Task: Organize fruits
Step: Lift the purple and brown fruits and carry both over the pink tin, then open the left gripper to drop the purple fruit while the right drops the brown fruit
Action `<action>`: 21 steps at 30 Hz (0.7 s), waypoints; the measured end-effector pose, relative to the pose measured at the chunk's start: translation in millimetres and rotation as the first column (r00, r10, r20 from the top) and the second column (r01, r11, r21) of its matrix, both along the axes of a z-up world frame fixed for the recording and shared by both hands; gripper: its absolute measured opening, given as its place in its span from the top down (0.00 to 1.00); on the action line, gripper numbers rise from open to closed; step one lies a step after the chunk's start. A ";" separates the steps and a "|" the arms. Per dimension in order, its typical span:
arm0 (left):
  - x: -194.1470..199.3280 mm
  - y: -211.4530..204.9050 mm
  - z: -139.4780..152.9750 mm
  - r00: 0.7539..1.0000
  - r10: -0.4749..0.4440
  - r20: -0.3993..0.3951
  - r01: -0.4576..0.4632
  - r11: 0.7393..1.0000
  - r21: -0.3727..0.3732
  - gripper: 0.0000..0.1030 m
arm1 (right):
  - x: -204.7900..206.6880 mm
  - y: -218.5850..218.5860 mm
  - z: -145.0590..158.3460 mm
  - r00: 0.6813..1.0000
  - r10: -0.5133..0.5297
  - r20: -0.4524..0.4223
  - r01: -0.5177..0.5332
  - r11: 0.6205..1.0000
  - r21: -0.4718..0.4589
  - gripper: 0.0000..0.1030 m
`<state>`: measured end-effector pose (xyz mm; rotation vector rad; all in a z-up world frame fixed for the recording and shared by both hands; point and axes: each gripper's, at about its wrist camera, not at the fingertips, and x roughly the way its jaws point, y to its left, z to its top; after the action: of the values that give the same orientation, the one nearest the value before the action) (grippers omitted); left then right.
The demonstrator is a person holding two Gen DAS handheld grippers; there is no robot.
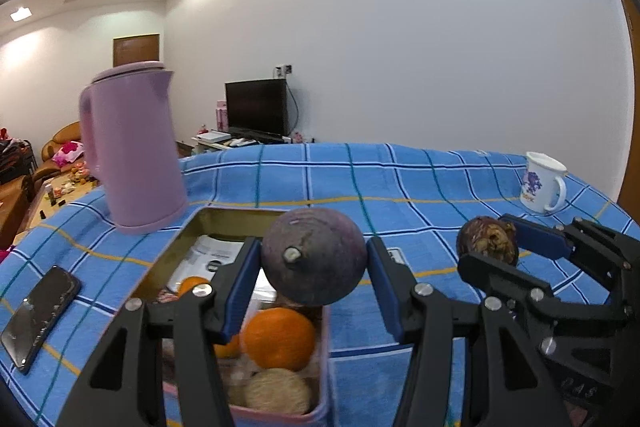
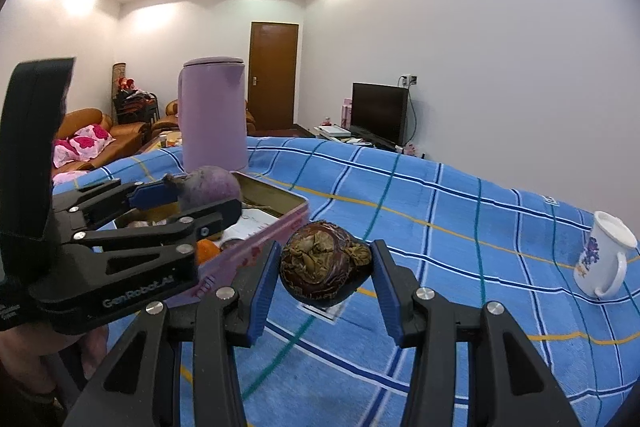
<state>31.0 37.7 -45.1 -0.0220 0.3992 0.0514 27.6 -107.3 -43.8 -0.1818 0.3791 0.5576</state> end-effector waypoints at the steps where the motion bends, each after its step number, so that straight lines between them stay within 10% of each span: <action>1: -1.7 3.7 1.6 1.000 0.016 -0.001 -0.016 1.000 0.015 0.46 | 1.2 2.5 1.7 1.000 0.006 -0.007 -0.006 1.000 0.008 0.54; 21: 5.6 85.0 -13.4 0.972 0.186 -0.145 -0.187 0.982 0.008 0.46 | 29.2 96.5 -3.9 0.969 0.182 -0.165 -0.181 0.983 0.016 0.53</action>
<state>36.6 122.8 -58.5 -0.0618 0.5418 0.2385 56.8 -10.7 -47.7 -0.1704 0.5272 0.7563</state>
